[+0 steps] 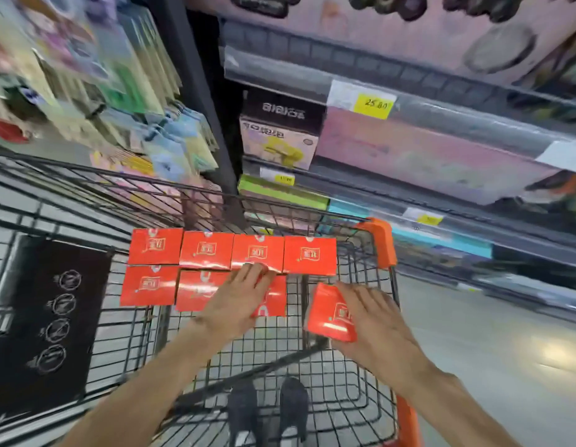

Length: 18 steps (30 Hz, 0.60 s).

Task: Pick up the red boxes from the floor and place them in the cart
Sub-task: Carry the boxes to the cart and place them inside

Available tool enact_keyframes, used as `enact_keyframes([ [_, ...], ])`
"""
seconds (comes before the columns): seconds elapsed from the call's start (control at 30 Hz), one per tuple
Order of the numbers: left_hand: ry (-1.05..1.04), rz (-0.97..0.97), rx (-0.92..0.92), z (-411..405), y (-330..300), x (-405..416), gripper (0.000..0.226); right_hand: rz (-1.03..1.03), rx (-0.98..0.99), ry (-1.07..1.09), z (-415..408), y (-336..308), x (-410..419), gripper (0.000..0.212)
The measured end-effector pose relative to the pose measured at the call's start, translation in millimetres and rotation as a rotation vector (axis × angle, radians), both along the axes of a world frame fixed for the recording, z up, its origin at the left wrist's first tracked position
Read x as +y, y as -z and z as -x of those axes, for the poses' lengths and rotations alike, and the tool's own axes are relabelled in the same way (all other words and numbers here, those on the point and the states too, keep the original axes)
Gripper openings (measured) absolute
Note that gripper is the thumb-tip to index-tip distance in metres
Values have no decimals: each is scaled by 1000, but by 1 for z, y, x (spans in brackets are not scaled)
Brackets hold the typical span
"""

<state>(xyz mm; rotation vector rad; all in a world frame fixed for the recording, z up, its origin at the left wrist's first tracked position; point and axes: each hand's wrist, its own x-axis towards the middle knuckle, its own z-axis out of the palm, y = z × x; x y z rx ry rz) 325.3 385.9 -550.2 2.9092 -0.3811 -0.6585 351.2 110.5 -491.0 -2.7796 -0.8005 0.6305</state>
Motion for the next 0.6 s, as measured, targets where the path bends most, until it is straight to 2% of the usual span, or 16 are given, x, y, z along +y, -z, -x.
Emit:
enact_keyframes([
  [0.27,-88,7,-119,19,11,4,92,52,-56,11,2,26,22,100],
  [0.47,-167,7,-81,28,21,19,95,128,-69,-77,-6,42,58,99],
  [0.6,-152,-7,-91,32,22,29,92,185,-134,-106,-8,51,71,89],
])
